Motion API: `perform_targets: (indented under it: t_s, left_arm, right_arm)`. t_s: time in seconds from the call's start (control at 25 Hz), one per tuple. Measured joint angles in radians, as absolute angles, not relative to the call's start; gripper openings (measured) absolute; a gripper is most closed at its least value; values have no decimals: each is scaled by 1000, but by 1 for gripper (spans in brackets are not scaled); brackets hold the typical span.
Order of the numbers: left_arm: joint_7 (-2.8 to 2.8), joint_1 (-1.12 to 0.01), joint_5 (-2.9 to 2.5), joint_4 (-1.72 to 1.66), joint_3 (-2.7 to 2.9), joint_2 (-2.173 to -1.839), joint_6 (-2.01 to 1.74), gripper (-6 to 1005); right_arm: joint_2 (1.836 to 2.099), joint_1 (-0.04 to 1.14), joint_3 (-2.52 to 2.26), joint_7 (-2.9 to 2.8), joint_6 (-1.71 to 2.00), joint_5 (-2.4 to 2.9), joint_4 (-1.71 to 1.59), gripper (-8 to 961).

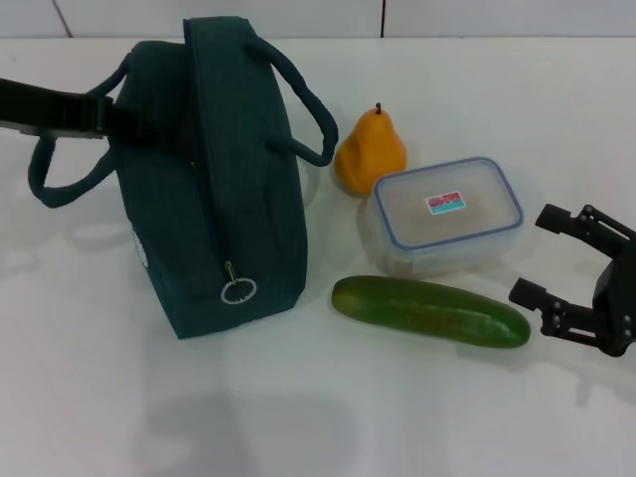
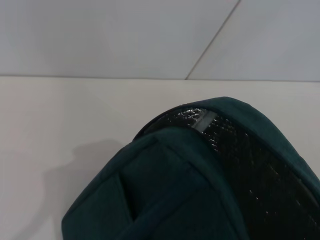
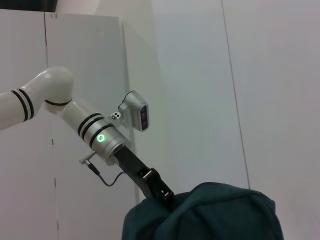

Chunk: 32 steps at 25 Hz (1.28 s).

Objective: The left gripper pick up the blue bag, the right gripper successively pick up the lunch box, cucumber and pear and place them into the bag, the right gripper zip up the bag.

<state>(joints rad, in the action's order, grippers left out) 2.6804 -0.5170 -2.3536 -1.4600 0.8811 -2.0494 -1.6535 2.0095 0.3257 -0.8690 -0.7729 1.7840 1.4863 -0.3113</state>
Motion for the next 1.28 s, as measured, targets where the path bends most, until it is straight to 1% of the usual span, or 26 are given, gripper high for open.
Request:
perform_targets:
  t_s: [0.36,0.76,1.0,1.28]
  left_arm:
    - [2682,-512,-2345,-1466,890,-2057,-1654,93]
    - [2678,-523,-2333,-1468,893,-2064,-1654,55]
    - [2678,-532,-2332,-1471,906,-2064,-1654,46]
    - [2678,-537,-2332,-1471,919,-2063,-1652,45]
  right_arm:
    - [2010,324,-851,-809,1750,1448,-304,838]
    - [2012,349,-806,-1089,1506,1289,-266,835]
    - [2007,395,-815,-1270,1354,1277,-261,833]
    - [2006,473,-820,-1401,1268,1338,-198,831]
